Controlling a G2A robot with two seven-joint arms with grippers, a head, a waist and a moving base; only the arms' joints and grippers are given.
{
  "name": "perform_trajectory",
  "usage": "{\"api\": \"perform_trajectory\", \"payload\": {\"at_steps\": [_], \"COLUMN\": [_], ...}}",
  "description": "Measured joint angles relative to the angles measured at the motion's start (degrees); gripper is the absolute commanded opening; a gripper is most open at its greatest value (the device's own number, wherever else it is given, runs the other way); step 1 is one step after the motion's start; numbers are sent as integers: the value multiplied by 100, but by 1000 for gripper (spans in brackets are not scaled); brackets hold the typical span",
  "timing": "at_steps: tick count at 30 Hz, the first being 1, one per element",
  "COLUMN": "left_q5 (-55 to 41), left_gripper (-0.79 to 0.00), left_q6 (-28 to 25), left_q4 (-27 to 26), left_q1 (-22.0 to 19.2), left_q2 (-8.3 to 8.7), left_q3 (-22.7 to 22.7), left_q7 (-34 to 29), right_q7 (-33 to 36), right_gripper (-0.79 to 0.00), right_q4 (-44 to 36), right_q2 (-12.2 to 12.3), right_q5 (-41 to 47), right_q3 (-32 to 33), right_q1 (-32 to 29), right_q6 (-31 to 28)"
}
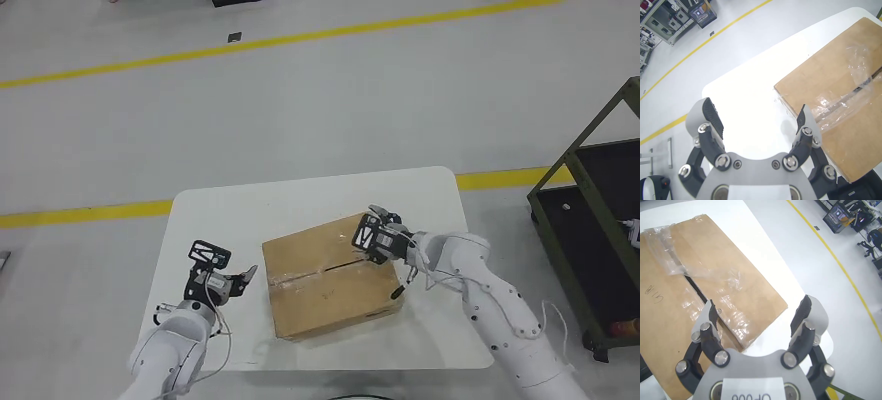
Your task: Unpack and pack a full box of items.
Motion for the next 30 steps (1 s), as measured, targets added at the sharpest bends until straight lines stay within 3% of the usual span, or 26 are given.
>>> {"api": "perform_trajectory", "payload": {"at_steps": [7,9,11,13,25,27,29,30], "left_q5": [-70,-101,-131,-147,-129,-116,-114,-114], "left_gripper": [0,0,0,0,0,0,0,0], "left_q6": [-8,-46,-77,-109,-265,-285,-291,-297], "left_q4": [5,15,22,23,24,27,33,37], "left_q1": [-5,-11,-15,-18,-27,-33,-37,-39], "left_q2": [-6,-7,-8,-8,-8,-7,-7,-8], "left_q3": [-48,-47,-52,-57,-12,-9,-8,-6], "left_q7": [3,-14,-30,-52,-180,-184,-183,-184], "right_q7": [76,76,50,40,96,119,132,133], "right_gripper": [0,-132,-172,-382,-499,-560,-671,-767], "right_q4": [13,125,245,379,1046,1136,1222,1250], "right_q2": [-5,-21,-46,-82,-294,-322,-349,-360], "right_q5": [-58,-79,-53,-45,-18,-21,-31,-40], "right_q3": [-165,-242,-326,-447,-1077,-1148,-1212,-1236], "right_q1": [42,94,173,288,884,955,1021,1046], "right_q6": [-259,-263,-251,-232,-196,-198,-187,-176]}}
